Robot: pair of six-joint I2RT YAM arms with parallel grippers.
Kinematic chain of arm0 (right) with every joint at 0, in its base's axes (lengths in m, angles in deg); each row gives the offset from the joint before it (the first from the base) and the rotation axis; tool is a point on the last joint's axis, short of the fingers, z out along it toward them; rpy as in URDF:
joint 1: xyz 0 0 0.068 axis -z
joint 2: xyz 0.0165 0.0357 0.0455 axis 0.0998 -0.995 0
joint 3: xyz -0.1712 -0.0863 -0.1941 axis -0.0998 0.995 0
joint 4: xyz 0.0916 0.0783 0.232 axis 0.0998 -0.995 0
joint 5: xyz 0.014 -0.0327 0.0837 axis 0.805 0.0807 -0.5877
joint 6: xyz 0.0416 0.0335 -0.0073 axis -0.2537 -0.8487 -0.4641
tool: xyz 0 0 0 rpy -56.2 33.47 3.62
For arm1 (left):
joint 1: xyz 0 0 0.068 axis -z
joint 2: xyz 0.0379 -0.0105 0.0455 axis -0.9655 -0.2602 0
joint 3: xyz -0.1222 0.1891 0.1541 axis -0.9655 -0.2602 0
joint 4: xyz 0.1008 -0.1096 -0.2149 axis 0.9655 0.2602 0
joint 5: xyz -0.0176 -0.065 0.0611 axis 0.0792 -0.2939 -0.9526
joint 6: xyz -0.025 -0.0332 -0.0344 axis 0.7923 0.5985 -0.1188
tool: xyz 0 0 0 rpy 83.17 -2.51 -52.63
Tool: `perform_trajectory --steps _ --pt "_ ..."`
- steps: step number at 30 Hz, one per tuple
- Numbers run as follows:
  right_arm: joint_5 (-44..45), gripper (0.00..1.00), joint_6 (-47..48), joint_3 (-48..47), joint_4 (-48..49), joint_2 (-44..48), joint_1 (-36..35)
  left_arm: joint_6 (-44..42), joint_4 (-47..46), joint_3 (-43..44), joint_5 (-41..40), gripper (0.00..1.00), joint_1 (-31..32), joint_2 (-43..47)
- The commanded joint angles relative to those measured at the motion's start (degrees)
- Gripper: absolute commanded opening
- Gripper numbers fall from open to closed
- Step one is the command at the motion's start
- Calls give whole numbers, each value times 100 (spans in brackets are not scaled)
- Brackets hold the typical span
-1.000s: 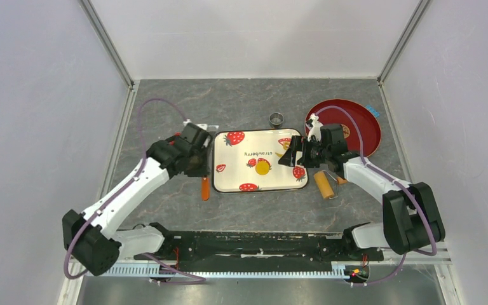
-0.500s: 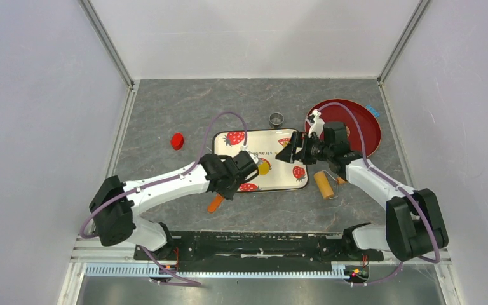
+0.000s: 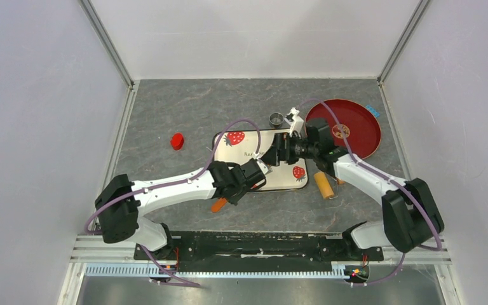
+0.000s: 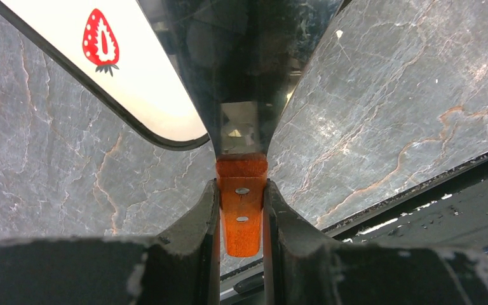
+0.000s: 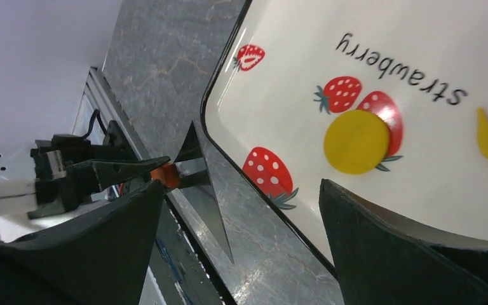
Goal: Roll out the dumpling wrappers from the dough
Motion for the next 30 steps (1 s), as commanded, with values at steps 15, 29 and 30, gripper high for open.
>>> perform_trajectory --steps 15,29,30 --pt "1003 92 450 -741 -890 -966 -580 -214 -719 -158 -366 2 59 1036" --pt "1921 98 483 -446 -1162 -258 -150 87 -783 -280 -1323 2 -136 510" --pt "1946 98 526 -356 -1184 -205 -55 47 -806 -302 -1360 2 -191 510"
